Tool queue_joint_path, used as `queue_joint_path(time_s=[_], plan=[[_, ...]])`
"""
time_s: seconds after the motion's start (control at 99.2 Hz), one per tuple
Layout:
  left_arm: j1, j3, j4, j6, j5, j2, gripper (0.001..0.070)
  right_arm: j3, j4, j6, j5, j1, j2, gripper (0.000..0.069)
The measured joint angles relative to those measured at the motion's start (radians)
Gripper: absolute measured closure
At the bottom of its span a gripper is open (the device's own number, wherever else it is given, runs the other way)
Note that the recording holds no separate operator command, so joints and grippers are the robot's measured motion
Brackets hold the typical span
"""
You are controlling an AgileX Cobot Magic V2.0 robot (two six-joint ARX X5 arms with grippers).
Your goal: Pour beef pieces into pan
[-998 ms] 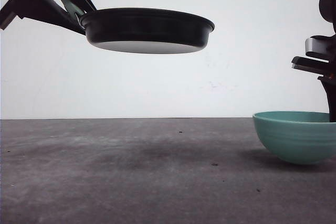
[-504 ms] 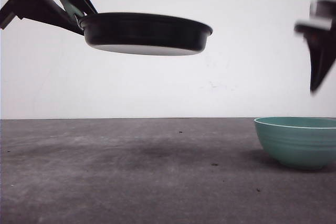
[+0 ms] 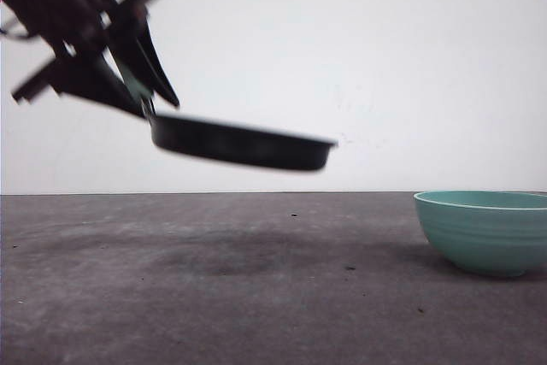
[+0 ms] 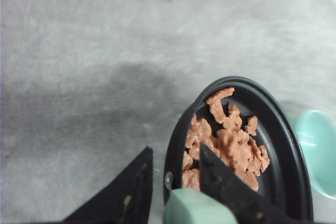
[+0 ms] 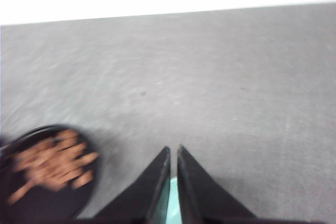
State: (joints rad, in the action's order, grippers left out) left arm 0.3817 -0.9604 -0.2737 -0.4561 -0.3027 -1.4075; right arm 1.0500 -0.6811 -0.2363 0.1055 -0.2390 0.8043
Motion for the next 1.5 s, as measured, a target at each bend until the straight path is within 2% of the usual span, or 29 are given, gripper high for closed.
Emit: queue_joint_path(time_s=[0.091,0.323,0.595,0.655,0.786,0.917,1.028,1.23,1.421,1.462,1.502], plan=[[0.0,0.0,0.02,0.0,-0.001,-0.073,0.058,0.0,-0.052,0.018,-0.006,-0.024,-0.032,0.0674],[0.0,0.0,0.018,-0.001,-0.015,-0.188,0.058,0.0,-0.174,0.05,-0.1,-0.035,-0.049,0.0674],[-0.003,-0.003,0.028,-0.004,-0.006,-0.206,0.0562,0.0,-0.172,0.057,-0.106,-0.035,-0.047,0.0674],[-0.005,-0.003,0.029,-0.004,-0.004,-0.206,0.0507,0.0,-0.162,0.057,-0.106,-0.035,-0.047,0.0674],[-0.019,-0.003,0.029,-0.005,0.005,-0.207,0.0295,0.0,-0.149,0.057,-0.106,-0.035,-0.046,0.0674],[-0.022,-0.003,0.026,-0.008,0.006,-0.207,0.0202,0.0,-0.143,0.057,-0.106,-0.035,-0.04,0.0674],[-0.024,-0.003,0.016,-0.016,0.017,-0.195,0.0013,0.0,-0.143,0.058,-0.106,-0.035,-0.032,0.0674],[-0.058,-0.004,0.016,-0.015,0.043,-0.017,0.0015,0.0,-0.11,0.112,-0.106,-0.035,-0.031,0.0674],[-0.122,-0.004,-0.043,0.014,0.055,0.222,0.0019,-0.001,0.004,0.161,-0.109,-0.035,-0.031,0.0674],[-0.135,-0.004,-0.064,0.028,0.065,0.276,0.0052,-0.004,0.042,0.168,-0.109,-0.035,-0.031,0.0674],[-0.149,-0.004,-0.081,0.045,0.065,0.331,0.0148,-0.01,0.077,0.176,-0.11,-0.035,-0.031,0.0674]])
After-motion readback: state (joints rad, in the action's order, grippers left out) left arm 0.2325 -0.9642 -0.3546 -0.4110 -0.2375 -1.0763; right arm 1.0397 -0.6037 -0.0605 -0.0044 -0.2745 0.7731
